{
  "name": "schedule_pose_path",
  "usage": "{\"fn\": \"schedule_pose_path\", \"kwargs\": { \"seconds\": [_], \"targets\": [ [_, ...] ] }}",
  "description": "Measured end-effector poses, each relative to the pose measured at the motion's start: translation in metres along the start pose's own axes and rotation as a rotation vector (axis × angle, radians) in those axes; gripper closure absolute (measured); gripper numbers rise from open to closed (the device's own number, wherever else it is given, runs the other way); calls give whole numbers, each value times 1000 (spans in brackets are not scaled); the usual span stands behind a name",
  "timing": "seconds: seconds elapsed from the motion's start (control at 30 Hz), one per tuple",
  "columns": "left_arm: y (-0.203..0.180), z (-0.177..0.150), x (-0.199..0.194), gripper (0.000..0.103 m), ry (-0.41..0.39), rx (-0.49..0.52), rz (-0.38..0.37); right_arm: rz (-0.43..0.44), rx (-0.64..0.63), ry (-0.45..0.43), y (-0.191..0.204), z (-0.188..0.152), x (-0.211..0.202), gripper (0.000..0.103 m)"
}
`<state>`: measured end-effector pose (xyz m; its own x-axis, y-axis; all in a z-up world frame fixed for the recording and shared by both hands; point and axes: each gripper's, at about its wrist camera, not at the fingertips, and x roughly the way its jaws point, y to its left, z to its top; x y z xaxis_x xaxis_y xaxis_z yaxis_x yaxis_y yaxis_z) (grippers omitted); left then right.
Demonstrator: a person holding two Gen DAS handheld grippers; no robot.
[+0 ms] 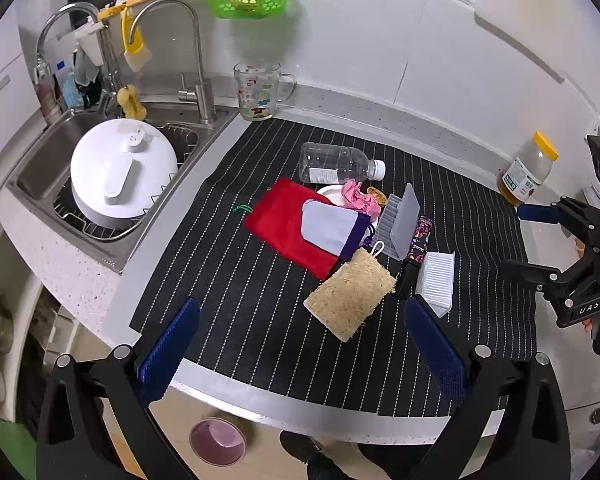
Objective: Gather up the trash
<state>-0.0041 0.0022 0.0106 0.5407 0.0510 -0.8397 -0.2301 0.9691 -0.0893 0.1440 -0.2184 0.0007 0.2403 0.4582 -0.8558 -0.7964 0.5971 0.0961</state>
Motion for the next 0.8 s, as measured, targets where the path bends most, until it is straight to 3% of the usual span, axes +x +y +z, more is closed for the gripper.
{"fn": "schedule_pose_path", "kwargs": {
  "seconds": [0.8],
  "targets": [
    [-1, 1, -1, 5, -3, 4, -1, 9, 8, 13, -1, -4, 1, 3]
  ]
}}
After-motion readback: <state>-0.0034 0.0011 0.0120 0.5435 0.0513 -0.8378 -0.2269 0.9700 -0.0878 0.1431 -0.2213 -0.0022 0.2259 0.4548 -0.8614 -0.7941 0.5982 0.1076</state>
